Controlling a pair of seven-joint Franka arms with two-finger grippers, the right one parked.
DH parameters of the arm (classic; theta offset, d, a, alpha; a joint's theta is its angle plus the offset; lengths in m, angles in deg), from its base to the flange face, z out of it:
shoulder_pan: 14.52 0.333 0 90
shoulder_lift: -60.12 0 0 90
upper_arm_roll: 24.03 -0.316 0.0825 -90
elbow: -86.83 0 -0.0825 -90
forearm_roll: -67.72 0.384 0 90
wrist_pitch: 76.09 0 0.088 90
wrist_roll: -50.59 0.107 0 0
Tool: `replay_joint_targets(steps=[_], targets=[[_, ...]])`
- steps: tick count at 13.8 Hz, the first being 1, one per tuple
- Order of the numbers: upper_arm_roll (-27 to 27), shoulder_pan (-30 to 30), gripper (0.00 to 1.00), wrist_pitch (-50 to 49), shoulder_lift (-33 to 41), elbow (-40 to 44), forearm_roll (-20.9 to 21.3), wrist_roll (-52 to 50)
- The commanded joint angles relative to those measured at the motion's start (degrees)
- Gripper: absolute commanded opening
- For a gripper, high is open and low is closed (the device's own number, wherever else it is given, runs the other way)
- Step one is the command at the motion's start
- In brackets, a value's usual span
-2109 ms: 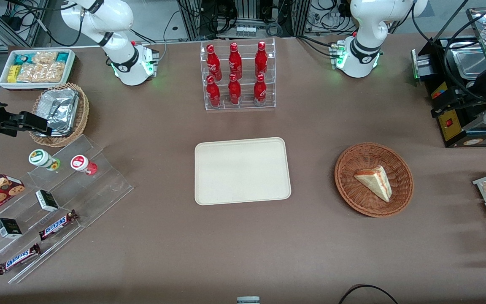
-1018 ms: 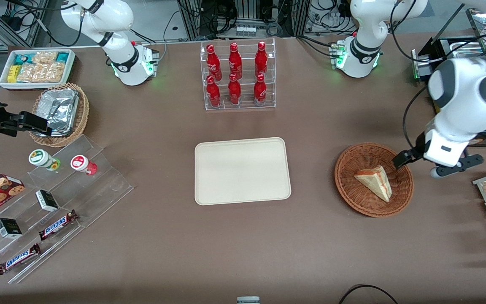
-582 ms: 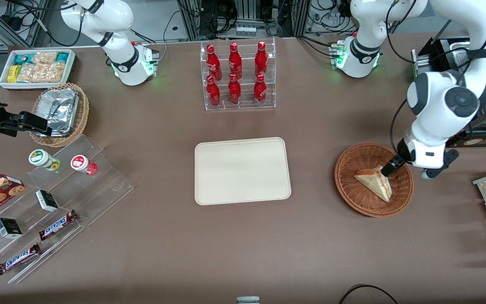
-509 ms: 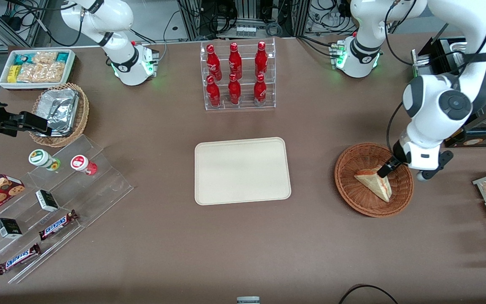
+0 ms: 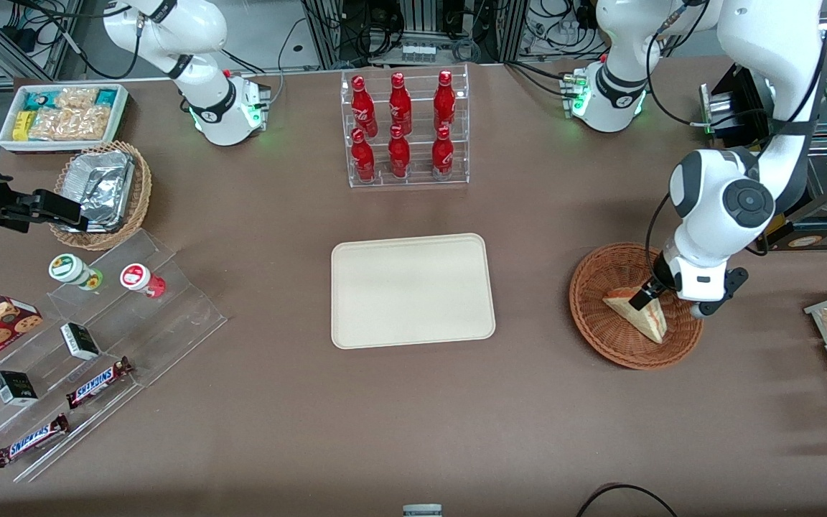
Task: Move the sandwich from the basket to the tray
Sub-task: 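Close the left gripper on the sandwich's wrapped end and lift it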
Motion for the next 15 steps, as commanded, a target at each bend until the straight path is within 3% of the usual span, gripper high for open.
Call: replay_joint_targets(steps=[1,8,9,10,11,12,13,15], targets=[[0.2,0.3,1.00,3.1,-1.5,-0.3,-0.1,-1.2],[0.2,0.4,0.98,6.4,-4.8,0.0,-0.1,-1.3],[0.2,0.4,0.88,6.4,-4.9,0.1,-0.1,-1.3],[0.2,0.5,0.55,6.4,-4.9,0.2,-0.1,-1.3],[0.1,0.2,0.34,6.4,-5.0,0.3,0.0,-1.3],[0.2,0.1,0.19,6.4,-5.0,0.6,0.2,-1.1],[0.2,0.1,0.12,6.2,-4.9,0.7,0.2,-1.1],[0.2,0.0,0.12,5.0,-3.8,1.6,0.3,-1.1]])
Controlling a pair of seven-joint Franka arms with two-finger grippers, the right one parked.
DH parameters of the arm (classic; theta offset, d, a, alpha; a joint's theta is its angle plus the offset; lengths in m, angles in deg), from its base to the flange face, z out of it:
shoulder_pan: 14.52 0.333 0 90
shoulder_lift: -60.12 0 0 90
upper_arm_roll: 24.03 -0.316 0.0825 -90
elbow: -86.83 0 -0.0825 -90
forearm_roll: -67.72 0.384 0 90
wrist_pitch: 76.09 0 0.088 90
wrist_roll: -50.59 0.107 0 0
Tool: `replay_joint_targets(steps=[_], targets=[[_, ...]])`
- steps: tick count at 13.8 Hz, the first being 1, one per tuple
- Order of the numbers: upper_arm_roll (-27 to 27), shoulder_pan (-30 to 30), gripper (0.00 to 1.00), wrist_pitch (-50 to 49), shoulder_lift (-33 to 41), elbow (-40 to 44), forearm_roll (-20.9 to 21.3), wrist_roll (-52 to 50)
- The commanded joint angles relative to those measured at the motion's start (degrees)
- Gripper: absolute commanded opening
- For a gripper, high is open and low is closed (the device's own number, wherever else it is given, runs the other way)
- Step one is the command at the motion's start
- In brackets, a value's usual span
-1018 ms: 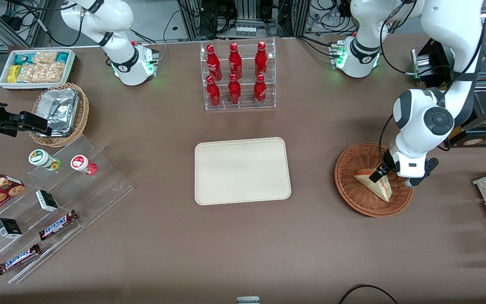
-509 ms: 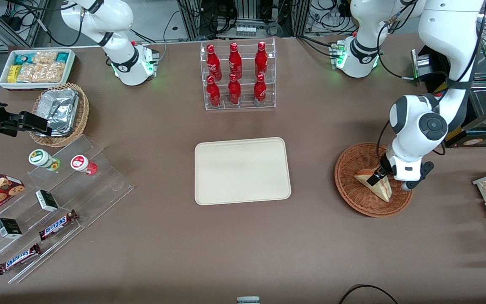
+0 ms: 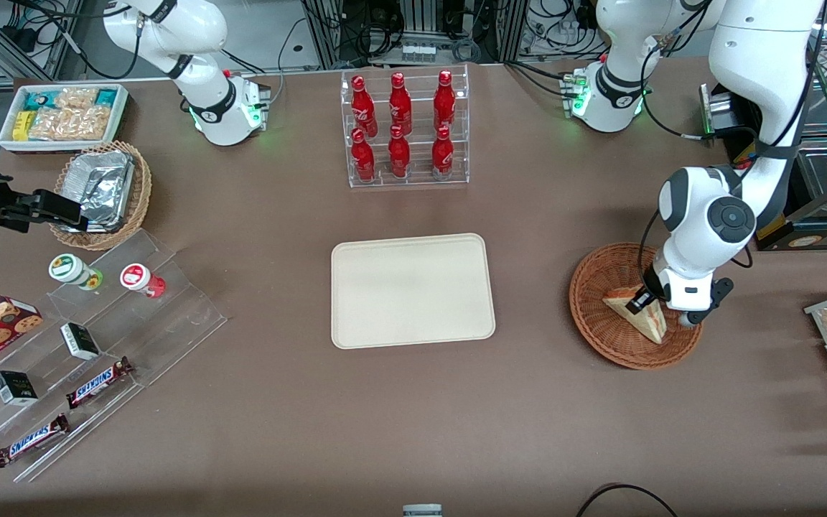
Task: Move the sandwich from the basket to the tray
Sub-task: 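Close the left gripper on the sandwich's wrapped end and lift it, then carry the sandwich toward the cream tray and lower it onto the tray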
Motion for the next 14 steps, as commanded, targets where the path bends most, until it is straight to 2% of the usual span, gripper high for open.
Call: replay_joint_targets(steps=[1,4,8,11,14], targets=[[0.2,-0.1,0.12,-3.7,2.3,2.0,0.6,-0.5],[1.2,-1.5,0.12,-19.4,4.0,10.1,1.0,-0.5],[3.6,-6.0,0.12,-32.6,4.9,19.8,1.8,1.3],[5.1,-12.8,0.12,-34.0,3.6,23.7,1.9,0.9],[5.1,-20.6,0.12,-33.4,-1.3,28.4,1.7,0.3]])
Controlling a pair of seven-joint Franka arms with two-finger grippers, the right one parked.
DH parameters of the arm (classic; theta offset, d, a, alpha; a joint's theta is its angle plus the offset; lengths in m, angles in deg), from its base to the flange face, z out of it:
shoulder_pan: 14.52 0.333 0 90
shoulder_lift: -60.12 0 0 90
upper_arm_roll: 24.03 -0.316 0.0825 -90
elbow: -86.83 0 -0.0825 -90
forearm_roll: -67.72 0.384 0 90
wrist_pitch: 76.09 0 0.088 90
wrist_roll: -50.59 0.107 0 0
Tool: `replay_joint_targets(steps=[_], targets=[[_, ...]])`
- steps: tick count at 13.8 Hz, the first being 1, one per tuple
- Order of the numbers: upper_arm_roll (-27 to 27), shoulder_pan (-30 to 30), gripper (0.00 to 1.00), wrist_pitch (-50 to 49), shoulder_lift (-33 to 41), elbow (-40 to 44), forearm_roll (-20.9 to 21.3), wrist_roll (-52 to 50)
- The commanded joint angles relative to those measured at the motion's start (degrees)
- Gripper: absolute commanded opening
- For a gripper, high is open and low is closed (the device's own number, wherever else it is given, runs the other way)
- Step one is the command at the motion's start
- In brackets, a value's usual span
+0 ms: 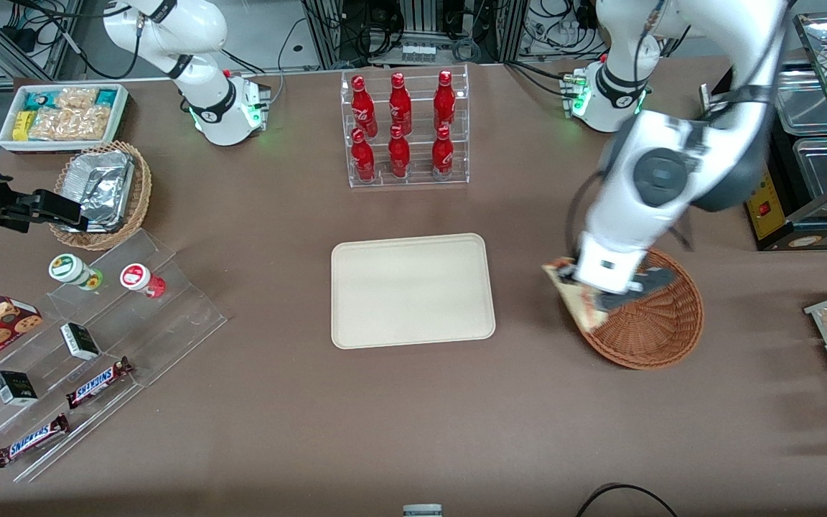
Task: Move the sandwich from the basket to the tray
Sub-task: 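Carry the sandwich toward the cream tray and lower it onto the tray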
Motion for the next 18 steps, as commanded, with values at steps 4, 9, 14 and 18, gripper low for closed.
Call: replay_joint_targets(steps=[4,9,14,18], targets=[[-0.7,-13.3,0.12,-0.8,-14.9,14.4,0.9,-3.9],[-0.9,-20.6,0.12,2.9,-23.4,20.9,0.9,-4.1],[-1.1,-23.4,0.13,9.5,-28.7,22.1,4.1,-4.1],[-1.3,-24.8,0.13,9.6,-32.9,26.2,5.1,-5.6]])
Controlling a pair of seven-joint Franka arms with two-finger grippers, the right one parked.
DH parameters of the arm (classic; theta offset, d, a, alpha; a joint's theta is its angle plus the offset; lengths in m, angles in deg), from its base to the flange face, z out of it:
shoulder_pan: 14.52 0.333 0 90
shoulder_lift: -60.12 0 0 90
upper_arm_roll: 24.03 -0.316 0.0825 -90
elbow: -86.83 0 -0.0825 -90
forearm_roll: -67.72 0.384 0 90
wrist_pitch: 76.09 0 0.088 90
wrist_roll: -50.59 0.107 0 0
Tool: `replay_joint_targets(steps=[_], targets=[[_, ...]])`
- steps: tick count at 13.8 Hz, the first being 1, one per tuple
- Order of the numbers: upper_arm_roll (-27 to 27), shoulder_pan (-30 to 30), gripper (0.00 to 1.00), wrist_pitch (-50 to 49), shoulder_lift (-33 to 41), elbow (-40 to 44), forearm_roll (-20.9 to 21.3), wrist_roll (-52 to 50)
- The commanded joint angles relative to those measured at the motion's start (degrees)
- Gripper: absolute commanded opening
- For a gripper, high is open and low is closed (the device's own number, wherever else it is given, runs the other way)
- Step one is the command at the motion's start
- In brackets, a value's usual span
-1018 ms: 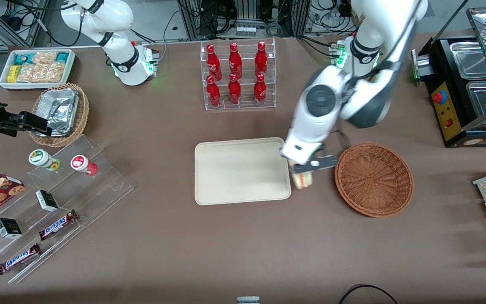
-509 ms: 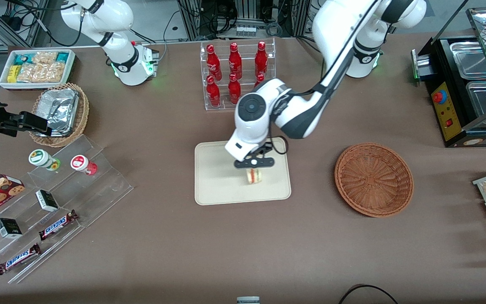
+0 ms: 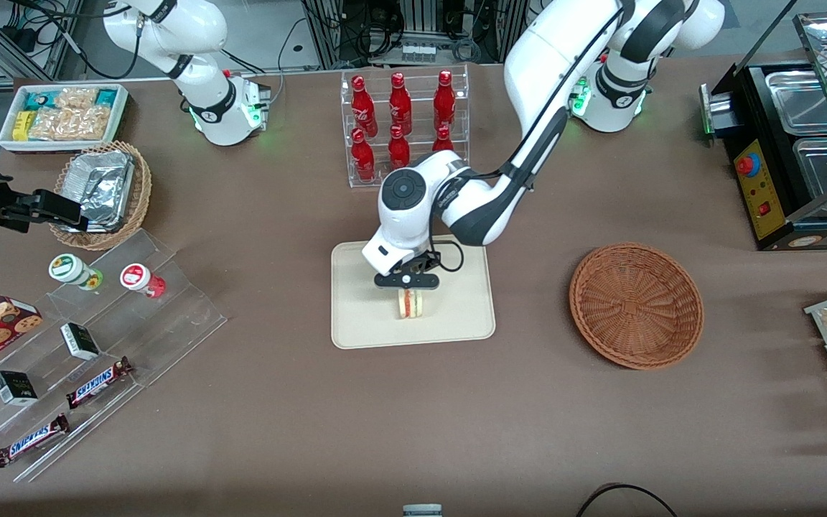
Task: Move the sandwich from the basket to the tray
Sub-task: 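Carry the sandwich toward the cream tray and lower it onto the tray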
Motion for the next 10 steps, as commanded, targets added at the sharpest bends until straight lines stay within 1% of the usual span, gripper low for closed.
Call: replay_joint_targets(steps=[1,3,4,5,6,8,10], targets=[[-1.0,-1.6,0.13,-0.6,-2.8,3.7,2.7,-2.3],[-1.0,-1.6,0.13,-0.6,-3.0,3.3,3.2,-2.0],[-1.0,-1.6,0.19,-0.6,-3.3,3.3,3.2,-2.1],[-1.0,-1.6,0.56,-0.6,-3.5,3.3,3.2,-2.1],[-1.0,-1.6,1.00,-0.6,-3.5,3.3,3.6,-1.9],[-1.0,-1.6,1.00,-0.9,-3.1,3.3,4.4,-2.3],[-1.0,-1.6,1.00,-1.4,-1.8,3.4,3.8,-2.8]])
